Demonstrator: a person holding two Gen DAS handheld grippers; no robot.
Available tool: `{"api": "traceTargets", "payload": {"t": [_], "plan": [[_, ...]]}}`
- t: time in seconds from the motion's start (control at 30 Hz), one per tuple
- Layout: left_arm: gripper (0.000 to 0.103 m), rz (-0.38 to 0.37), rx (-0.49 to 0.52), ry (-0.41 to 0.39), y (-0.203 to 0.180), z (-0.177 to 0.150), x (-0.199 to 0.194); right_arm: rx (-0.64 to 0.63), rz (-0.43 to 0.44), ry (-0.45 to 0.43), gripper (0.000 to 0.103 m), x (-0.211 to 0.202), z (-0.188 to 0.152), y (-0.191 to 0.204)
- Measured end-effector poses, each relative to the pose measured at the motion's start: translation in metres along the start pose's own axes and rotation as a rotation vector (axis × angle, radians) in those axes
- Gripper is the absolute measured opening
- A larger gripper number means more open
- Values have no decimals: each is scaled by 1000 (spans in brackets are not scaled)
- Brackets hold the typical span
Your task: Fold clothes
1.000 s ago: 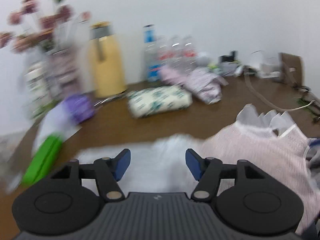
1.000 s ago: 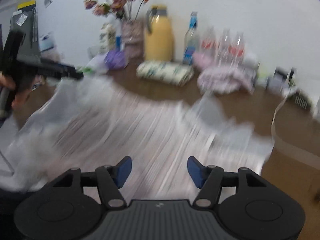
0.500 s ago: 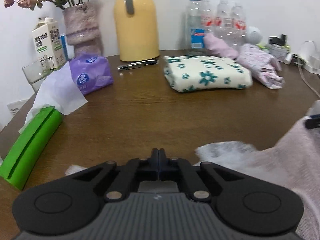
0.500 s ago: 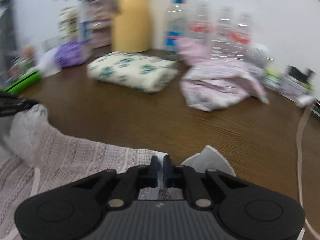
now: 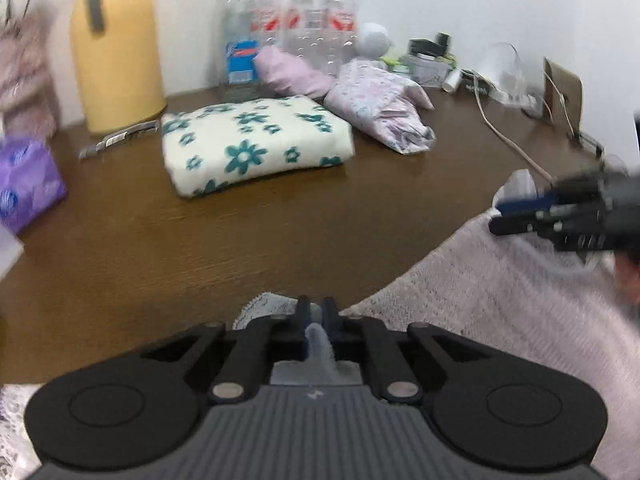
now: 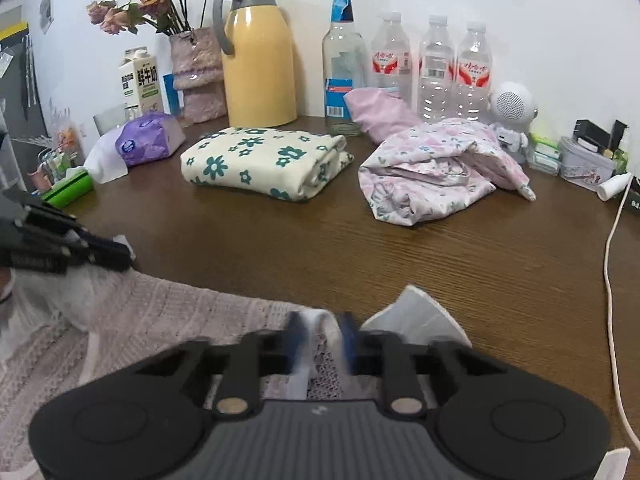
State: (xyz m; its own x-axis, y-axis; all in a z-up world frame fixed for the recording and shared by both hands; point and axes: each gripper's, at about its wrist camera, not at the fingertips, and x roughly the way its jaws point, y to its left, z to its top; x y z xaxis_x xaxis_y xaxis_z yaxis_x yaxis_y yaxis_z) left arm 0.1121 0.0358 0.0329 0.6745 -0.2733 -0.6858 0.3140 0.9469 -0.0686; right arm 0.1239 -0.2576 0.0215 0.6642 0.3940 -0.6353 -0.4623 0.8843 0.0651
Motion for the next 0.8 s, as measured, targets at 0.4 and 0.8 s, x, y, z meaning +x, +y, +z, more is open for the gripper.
{"api": "traceTargets", "payload": {"t": [0.4,0.8], "plan": [[67,87,112,-62,-1,-20,-73,-166,91,-39,26,-79,-13,13],[44,-304,419,96,-68,-142,-136,-254,284,-23,26,-160,-150,75]]}}
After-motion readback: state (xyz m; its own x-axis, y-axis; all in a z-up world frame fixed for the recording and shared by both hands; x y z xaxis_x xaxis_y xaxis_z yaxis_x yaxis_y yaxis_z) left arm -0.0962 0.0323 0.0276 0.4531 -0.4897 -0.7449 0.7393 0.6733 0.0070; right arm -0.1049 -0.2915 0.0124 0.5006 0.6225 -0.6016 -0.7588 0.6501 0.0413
